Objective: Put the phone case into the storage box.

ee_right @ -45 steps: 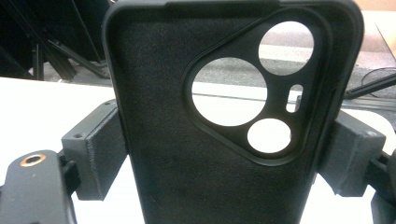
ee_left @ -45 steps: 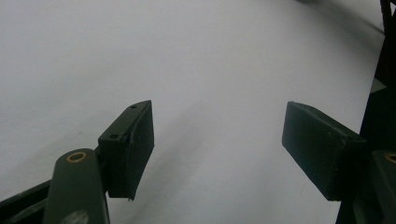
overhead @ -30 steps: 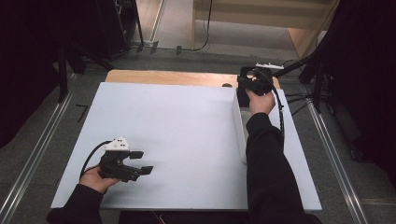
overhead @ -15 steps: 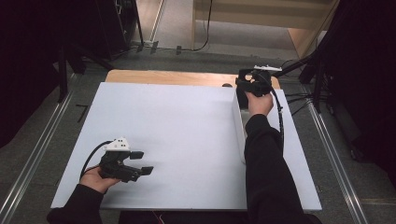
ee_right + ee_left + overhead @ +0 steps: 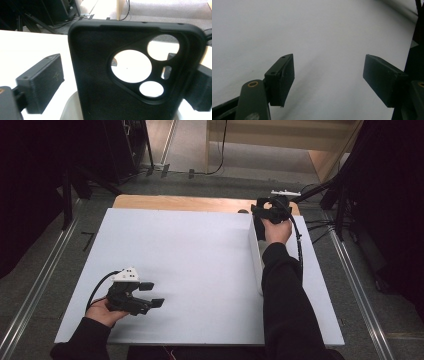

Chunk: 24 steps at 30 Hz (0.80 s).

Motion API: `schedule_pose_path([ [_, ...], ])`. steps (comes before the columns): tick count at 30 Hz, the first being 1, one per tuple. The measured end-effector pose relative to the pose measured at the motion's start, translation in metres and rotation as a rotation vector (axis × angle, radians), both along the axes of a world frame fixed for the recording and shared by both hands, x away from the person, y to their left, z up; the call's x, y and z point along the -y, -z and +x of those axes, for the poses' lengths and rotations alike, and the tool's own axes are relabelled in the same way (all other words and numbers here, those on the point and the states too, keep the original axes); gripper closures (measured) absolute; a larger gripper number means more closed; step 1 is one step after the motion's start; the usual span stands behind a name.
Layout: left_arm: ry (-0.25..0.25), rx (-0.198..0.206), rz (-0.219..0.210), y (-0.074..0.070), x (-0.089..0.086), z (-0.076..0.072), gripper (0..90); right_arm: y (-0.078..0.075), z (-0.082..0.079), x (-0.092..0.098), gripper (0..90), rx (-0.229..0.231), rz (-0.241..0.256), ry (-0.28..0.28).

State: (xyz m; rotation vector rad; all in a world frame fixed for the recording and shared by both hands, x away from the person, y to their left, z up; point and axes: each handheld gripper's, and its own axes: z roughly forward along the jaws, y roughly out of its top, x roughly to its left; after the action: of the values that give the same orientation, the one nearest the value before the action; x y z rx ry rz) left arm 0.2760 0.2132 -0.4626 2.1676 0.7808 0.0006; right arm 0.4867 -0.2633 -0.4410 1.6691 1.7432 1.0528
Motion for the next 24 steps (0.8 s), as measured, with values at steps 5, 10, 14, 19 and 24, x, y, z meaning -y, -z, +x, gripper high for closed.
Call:
schedule_pose_path([
  [5,0.001,-0.001,0.002,0.0,0.0002,-0.0001,25.0,-0.0003,0.0002,0.0006,1.4,-0.002,0.005,0.002],
  [10,0.005,0.0,0.002,0.0002,0.0002,0.0,25.1,-0.0011,0.0015,0.0008,1.4,-0.006,-0.003,0.004],
  [14,0.004,-0.001,0.001,0.0003,0.0003,-0.0001,25.1,-0.0029,0.0027,0.0013,1.0,-0.018,0.002,-0.001],
  [19,0.004,-0.001,0.003,0.0001,0.0004,-0.0002,25.0,-0.0037,0.0035,0.0028,0.0,-0.015,0.015,-0.002],
  [24,0.005,-0.001,0.004,0.0001,0.0004,-0.0002,25.1,-0.0039,0.0042,0.0025,0.0,-0.022,0.008,0.001],
])
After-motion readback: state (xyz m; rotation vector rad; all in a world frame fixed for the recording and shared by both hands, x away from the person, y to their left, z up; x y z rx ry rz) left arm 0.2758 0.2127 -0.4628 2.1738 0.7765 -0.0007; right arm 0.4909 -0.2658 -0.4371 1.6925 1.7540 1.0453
